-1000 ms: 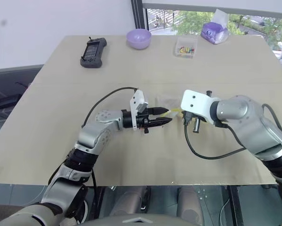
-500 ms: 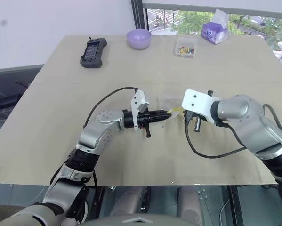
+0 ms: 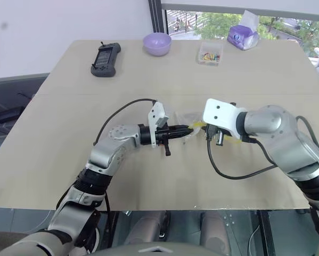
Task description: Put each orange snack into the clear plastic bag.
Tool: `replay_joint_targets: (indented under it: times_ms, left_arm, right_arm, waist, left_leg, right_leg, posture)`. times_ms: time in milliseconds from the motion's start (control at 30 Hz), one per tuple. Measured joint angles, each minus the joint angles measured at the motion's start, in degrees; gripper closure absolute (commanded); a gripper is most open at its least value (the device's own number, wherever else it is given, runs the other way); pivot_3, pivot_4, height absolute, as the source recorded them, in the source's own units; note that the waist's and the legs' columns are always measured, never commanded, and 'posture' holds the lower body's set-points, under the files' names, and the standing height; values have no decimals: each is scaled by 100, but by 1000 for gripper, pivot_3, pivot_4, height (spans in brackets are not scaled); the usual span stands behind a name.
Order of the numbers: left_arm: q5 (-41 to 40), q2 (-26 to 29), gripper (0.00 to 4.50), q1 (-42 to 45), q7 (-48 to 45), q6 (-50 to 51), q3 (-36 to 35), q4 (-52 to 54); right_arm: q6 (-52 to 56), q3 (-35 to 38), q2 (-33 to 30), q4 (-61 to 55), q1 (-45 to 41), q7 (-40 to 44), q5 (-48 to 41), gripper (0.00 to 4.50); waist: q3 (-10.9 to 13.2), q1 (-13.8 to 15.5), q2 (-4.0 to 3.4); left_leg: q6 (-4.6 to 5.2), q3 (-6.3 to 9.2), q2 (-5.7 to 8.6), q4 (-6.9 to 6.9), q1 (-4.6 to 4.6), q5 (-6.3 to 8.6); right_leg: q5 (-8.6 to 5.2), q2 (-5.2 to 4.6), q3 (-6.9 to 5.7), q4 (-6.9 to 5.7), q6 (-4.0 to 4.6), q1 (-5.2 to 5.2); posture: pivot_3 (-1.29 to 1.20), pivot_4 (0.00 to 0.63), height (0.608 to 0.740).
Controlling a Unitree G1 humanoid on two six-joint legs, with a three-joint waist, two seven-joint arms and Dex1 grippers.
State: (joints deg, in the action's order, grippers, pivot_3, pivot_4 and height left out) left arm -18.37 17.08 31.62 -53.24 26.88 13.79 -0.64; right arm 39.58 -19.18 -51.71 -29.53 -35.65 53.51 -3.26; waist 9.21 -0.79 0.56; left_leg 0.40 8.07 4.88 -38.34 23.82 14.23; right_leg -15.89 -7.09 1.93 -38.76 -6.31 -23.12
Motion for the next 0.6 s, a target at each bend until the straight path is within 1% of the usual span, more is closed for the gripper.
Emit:
replay_joint_targets:
  times_ms: [300, 467, 600]
  left_arm:
    - [16, -88, 4500, 2, 3, 2, 0, 0]
    - [16, -84, 4500, 19, -9, -18, -2, 0]
    - [14, -78, 4500, 21, -43, -53, -6, 1]
  right_arm:
    - [-229, -7, 94, -208, -244, 174, 50, 2398]
    - [-192, 15, 29, -256, -415, 359, -2, 2398]
    - [-217, -48, 122, -266, -427, 338, 84, 2398]
  waist:
    - [0, 0, 0]
    - [0, -2, 0]
    - [0, -4, 0]
  left_leg:
    - [0, 0, 0, 1, 0, 0]
    - [0, 1, 0, 1, 0, 0]
    - [0, 0, 0, 1, 0, 0]
  right_leg:
    - [0, 1, 0, 0, 0, 0]
    - [0, 1, 0, 0, 0, -1]
    - [0, 1, 0, 0, 0, -1]
  posture:
    - [0, 150, 740]
    - [0, 150, 740]
    - [0, 150, 740]
